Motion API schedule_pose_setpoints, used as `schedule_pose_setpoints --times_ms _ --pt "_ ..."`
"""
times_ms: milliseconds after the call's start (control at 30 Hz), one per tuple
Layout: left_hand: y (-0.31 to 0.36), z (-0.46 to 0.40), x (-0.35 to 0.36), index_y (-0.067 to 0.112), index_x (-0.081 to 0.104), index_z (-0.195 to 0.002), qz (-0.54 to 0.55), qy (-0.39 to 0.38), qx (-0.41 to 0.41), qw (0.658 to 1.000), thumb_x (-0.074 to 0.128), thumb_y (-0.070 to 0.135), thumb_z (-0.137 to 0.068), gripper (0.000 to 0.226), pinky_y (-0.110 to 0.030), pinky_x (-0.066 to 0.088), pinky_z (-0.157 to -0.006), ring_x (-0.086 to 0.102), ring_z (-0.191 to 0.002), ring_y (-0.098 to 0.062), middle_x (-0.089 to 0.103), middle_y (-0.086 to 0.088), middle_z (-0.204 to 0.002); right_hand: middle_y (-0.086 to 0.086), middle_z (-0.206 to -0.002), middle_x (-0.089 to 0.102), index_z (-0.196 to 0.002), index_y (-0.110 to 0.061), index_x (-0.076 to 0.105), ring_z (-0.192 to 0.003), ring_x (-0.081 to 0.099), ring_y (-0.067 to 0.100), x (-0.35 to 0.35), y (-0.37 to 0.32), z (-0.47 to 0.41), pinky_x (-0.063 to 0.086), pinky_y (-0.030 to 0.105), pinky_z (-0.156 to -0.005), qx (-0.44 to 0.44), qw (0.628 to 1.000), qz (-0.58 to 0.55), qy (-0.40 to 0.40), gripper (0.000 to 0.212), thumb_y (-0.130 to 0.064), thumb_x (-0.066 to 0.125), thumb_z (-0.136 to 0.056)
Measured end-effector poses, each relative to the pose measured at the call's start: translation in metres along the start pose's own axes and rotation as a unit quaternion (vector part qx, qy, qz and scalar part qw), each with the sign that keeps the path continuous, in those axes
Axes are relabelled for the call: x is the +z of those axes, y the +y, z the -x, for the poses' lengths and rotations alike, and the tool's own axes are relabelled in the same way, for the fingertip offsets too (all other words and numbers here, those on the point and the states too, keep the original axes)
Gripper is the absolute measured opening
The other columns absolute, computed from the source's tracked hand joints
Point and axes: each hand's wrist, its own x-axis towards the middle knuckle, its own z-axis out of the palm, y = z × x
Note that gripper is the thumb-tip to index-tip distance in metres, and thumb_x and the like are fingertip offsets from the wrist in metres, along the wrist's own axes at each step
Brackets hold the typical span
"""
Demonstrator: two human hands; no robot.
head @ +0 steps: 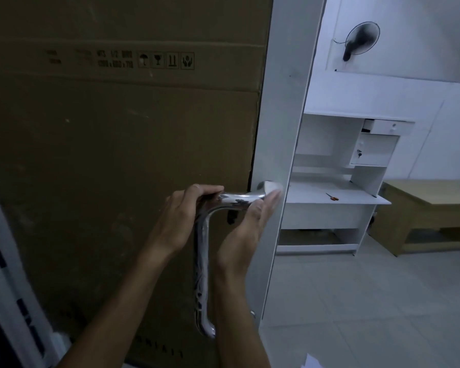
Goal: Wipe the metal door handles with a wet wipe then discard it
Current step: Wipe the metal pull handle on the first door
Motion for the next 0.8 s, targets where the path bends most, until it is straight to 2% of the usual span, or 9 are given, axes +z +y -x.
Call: schedule_pose_setpoints --times_ms 67,133,233,333,400,467,567,667,800 --pt "-0.003 0.000 0.004 0.039 0.074 -0.100 -0.003 -0.014 0.000 1.000 0.023 0.050 -0.083 0.055 -0.004 0.039 -0.085 0.059 -0.107 0.008 0.070 0.024 -0.105 -0.027 -0.156 0.007 -0.153 -0.033 0.017 -0.140 0.000 -0.018 -0.012 0.002 -0.009 0.002 -0.003 -0.105 -0.035 0.995 0.096 -0.021 0.056 -0.050 0.018 -0.099" --pt "-0.006 0.000 0.006 0.037 0.073 -0.104 -0.017 -0.013 0.006 1.000 0.020 0.051 -0.085 0.058 -0.004 0.038 -0.086 0.058 -0.109 0.009 0.070 0.023 -0.107 -0.022 -0.151 0.028 -0.147 -0.030 0.034 -0.143 0.013 -0.007 -0.028 -0.001 -0.023 0.008 0.006 -0.110 -0.079 0.971 0.211 -0.075 0.055 -0.047 0.017 -0.099" --pt "-0.008 -0.001 0.003 0.035 0.073 -0.107 -0.010 -0.020 0.005 1.000 0.019 0.051 -0.085 0.060 -0.006 0.039 -0.089 0.057 -0.111 0.009 0.070 0.021 -0.110 -0.011 -0.110 0.057 -0.117 -0.024 0.060 -0.109 0.041 -0.002 -0.051 -0.012 -0.045 0.033 0.022 -0.098 -0.169 0.912 0.344 -0.145 0.047 -0.041 0.019 -0.103" --pt "-0.007 0.001 0.002 0.031 0.072 -0.111 0.021 -0.033 -0.005 0.999 0.020 0.046 -0.089 0.059 -0.015 0.041 -0.097 0.058 -0.114 0.003 0.070 0.017 -0.113 -0.013 -0.086 0.050 -0.097 -0.022 0.060 -0.084 0.039 0.000 -0.059 -0.028 -0.054 0.034 0.025 -0.086 -0.258 0.834 0.444 -0.202 0.042 -0.035 0.021 -0.105" --pt "-0.007 0.002 0.002 0.022 0.069 -0.118 0.082 -0.046 -0.017 0.995 0.020 0.039 -0.093 0.058 -0.015 0.043 -0.098 0.059 -0.115 0.001 0.070 0.012 -0.116 -0.015 -0.079 0.049 -0.093 -0.021 0.061 -0.079 0.041 0.000 -0.059 -0.037 -0.058 0.031 0.022 -0.077 -0.265 0.810 0.461 -0.248 0.041 -0.033 0.025 -0.105" --pt "-0.009 0.004 0.001 0.015 0.064 -0.124 0.125 -0.046 -0.023 0.991 0.020 0.036 -0.093 0.058 -0.010 0.042 -0.096 0.058 -0.116 0.001 0.068 0.008 -0.120 -0.011 -0.081 0.059 -0.098 -0.019 0.063 -0.080 0.050 0.003 -0.058 -0.047 -0.067 0.037 0.026 -0.073 -0.224 0.791 0.484 -0.301 0.038 -0.034 0.029 -0.105" --pt "-0.011 0.010 0.000 0.016 0.063 -0.126 0.122 -0.032 -0.018 0.992 0.021 0.036 -0.093 0.057 -0.010 0.041 -0.098 0.056 -0.118 0.002 0.066 0.009 -0.123 -0.014 -0.107 0.065 -0.122 -0.027 0.060 -0.093 0.059 0.005 -0.061 -0.063 -0.091 0.046 0.027 -0.079 -0.168 0.763 0.490 -0.387 0.027 -0.026 0.043 -0.101" --pt "-0.014 0.017 -0.001 0.018 0.063 -0.125 0.113 -0.023 -0.024 0.993 0.022 0.036 -0.094 0.055 -0.014 0.040 -0.102 0.055 -0.119 0.003 0.065 0.010 -0.124 -0.016 -0.111 0.067 -0.120 -0.031 0.064 -0.099 0.060 0.000 -0.068 -0.074 -0.112 0.049 0.024 -0.088 -0.170 0.724 0.484 -0.461 0.029 -0.017 0.050 -0.099" --pt "-0.019 0.023 0.001 0.022 0.064 -0.124 0.104 -0.015 -0.034 0.994 0.022 0.020 -0.105 0.045 -0.008 0.038 -0.098 0.054 -0.119 0.006 0.064 0.012 -0.125 -0.015 -0.120 0.065 -0.124 -0.035 0.063 -0.105 0.059 -0.001 -0.076 -0.074 -0.130 0.049 0.019 -0.092 -0.158 0.714 0.475 -0.490 0.034 -0.016 0.058 -0.095"
